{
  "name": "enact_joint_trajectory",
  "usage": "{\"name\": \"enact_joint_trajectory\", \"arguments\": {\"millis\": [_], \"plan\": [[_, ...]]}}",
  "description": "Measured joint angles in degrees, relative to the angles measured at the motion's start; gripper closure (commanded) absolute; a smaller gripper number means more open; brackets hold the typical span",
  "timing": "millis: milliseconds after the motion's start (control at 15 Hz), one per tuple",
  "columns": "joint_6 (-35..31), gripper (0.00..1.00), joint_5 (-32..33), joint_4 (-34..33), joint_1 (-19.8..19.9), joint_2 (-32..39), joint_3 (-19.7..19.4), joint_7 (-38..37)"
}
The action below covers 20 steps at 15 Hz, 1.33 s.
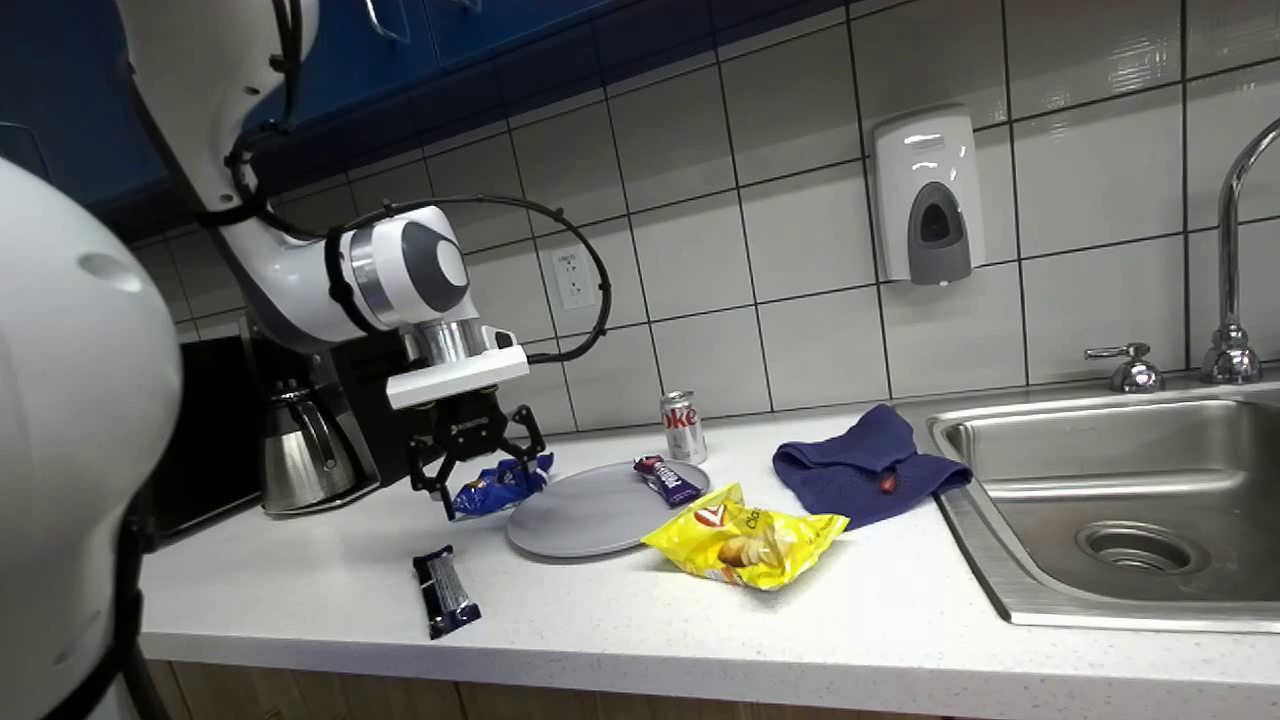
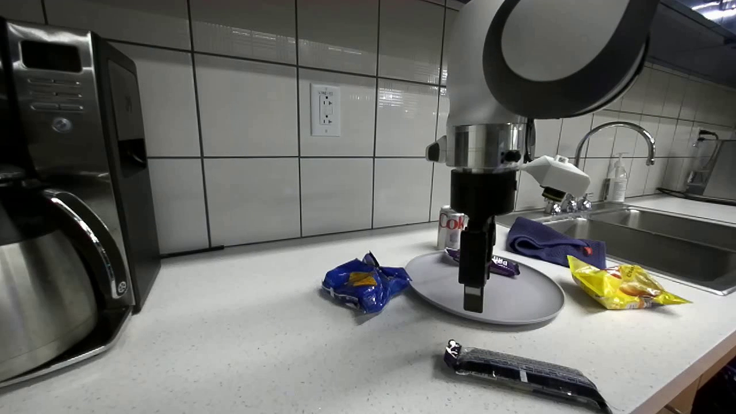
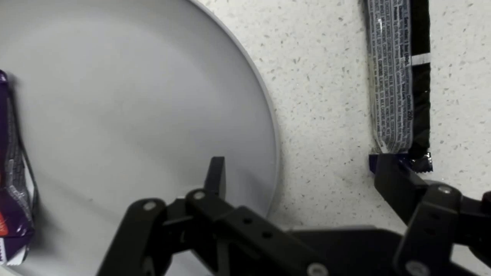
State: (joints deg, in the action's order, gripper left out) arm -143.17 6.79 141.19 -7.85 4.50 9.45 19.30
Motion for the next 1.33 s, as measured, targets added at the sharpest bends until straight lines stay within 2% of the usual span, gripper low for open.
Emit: {"name": "enact_joint_trajectory", "arguments": {"millis": [667, 1333], "plan": [[0.0, 0.00, -0.2, 2.4, -1.9, 0.0, 0.9, 0.2], [0.0, 0.00, 0.4, 3.2, -2.1, -0.7, 1.2, 0.1]]}}
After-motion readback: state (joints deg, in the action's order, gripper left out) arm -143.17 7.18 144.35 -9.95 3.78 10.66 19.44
